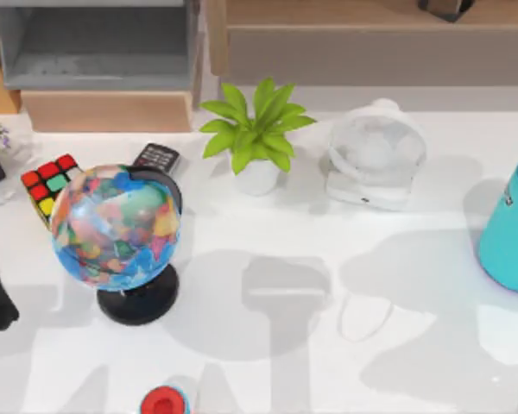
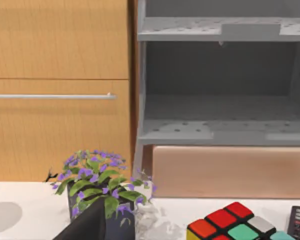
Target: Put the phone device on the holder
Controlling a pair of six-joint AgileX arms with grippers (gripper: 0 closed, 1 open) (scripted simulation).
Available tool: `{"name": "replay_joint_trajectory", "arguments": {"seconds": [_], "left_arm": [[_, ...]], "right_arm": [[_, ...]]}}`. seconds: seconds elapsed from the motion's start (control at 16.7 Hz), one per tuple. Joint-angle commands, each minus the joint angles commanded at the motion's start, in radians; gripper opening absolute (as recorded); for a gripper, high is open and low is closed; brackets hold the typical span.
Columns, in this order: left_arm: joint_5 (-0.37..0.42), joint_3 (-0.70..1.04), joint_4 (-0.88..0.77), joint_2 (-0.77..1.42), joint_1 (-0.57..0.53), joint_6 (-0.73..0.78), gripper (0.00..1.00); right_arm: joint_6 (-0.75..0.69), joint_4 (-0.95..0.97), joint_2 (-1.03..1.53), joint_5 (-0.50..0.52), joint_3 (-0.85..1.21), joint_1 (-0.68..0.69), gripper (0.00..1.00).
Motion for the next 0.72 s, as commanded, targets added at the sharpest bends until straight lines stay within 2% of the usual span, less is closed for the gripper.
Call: {"name": "replay_joint_trajectory", "arguments": {"seconds": [0.24, 0.72], "left_arm": [[0.000, 0.000, 0.000, 0.000, 0.000, 0.000, 1.00], [0.000, 0.000, 0.000, 0.000, 0.000, 0.000, 1.00]], "right_arm": [[-0.016, 0.001, 0.011, -0.003, -0.051, -0.048, 0.00], [-0.015, 0.012, 0.015, -0.002, -0.040, -0.031, 0.00]]}}
